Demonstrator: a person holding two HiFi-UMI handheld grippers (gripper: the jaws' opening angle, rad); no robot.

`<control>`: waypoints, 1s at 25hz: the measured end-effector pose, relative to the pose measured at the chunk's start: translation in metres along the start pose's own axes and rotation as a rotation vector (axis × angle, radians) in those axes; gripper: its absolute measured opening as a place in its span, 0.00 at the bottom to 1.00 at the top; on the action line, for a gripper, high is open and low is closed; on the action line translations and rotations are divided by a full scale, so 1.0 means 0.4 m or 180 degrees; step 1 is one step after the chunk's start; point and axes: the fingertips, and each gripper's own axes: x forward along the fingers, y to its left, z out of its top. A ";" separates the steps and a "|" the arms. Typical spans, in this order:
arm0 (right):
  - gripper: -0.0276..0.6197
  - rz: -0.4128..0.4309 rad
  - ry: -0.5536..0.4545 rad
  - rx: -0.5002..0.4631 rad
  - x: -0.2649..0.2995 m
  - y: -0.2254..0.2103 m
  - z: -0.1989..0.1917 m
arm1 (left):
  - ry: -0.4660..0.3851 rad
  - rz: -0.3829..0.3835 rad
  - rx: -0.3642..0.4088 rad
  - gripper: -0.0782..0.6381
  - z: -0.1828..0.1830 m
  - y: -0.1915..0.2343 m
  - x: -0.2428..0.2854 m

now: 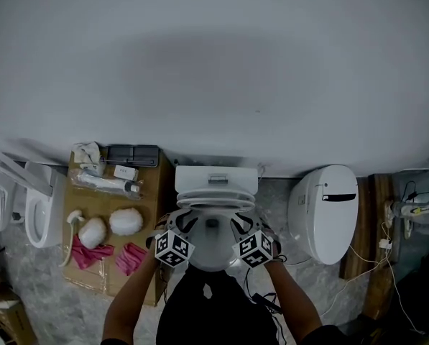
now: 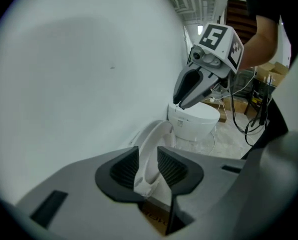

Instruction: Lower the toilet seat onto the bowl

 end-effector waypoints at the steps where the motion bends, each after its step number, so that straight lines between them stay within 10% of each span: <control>1: 0.17 -0.0001 0.0081 -0.0058 0.024 -0.007 -0.010 | 0.0051 -0.0018 0.0046 0.28 -0.010 0.004 0.019; 25: 0.16 0.0210 0.0860 -0.0845 0.266 -0.075 -0.130 | 0.0349 -0.0304 0.0460 0.28 -0.056 0.034 0.196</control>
